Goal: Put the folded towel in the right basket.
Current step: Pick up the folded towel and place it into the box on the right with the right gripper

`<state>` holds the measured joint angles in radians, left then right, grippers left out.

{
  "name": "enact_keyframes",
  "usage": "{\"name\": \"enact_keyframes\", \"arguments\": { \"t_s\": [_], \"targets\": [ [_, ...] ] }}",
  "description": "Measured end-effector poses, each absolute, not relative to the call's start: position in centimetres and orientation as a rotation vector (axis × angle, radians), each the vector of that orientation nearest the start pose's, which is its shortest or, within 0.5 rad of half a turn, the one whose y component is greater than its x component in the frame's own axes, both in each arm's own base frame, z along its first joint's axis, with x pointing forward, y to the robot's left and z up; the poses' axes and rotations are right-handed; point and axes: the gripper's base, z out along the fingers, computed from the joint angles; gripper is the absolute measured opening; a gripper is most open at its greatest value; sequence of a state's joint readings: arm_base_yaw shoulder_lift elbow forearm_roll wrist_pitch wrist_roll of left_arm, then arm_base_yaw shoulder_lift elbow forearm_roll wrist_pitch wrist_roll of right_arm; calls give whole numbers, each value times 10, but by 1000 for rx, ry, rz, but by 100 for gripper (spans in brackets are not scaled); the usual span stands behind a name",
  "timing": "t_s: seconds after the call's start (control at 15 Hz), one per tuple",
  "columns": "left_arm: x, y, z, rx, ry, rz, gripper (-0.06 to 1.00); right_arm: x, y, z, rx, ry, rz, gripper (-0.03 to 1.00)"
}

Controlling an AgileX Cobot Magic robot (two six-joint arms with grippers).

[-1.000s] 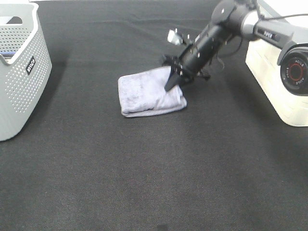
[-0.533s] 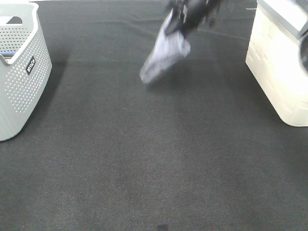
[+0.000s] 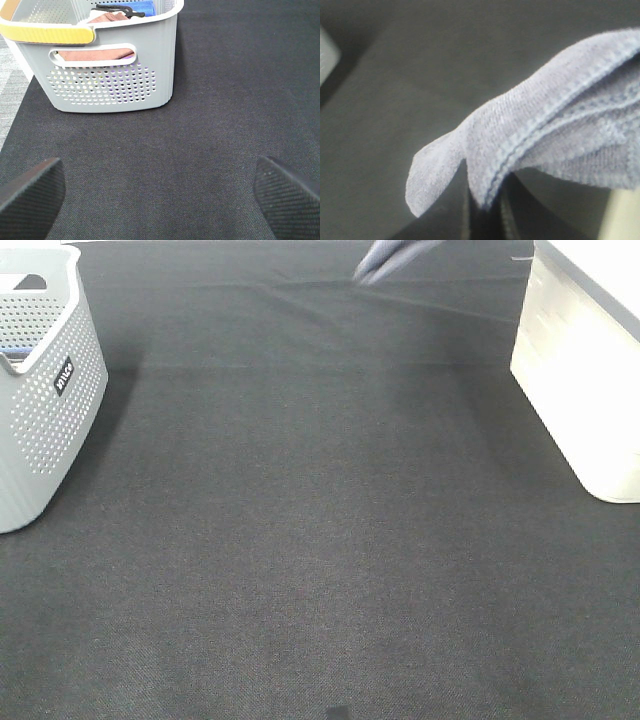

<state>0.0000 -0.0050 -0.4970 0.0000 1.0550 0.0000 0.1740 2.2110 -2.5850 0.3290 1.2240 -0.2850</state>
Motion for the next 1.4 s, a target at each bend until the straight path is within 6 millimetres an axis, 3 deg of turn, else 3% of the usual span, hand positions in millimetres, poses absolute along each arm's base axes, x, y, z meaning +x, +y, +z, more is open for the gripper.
{"name": "enact_keyframes", "arguments": {
  "t_s": [0.27, 0.53, 0.73, 0.93, 1.0, 1.13, 1.2, 1.27, 1.4],
  "targets": [
    [-5, 0, 277, 0, 2037, 0, 97, 461, 26, 426, -291, 2222, 237, 7],
    [-5, 0, 277, 0, 2037, 0, 97, 460, -45, 422, -64, 2265, 75, 7],
    [-5, 0, 277, 0, 2037, 0, 97, 466, -61, 400, -7, 2343, 30, 7],
    [-5, 0, 277, 0, 2037, 0, 97, 479, -77, 354, 79, 2475, 39, 7],
    [-5, 0, 277, 0, 2037, 0, 97, 479, -77, 354, 79, 2475, 39, 7],
    [-5, 0, 277, 0, 2037, 0, 97, 484, -91, 319, 158, 2566, 60, 7],
    [-5, 0, 277, 0, 2037, 0, 97, 484, -92, 314, 188, 2583, 65, 11],
    [-5, 0, 277, 0, 2037, 0, 97, 484, -92, 310, 214, 2595, 73, 21],
    [-5, 0, 277, 0, 2037, 0, 97, 484, -92, 309, 238, 2595, 80, 51]
  ]
}}
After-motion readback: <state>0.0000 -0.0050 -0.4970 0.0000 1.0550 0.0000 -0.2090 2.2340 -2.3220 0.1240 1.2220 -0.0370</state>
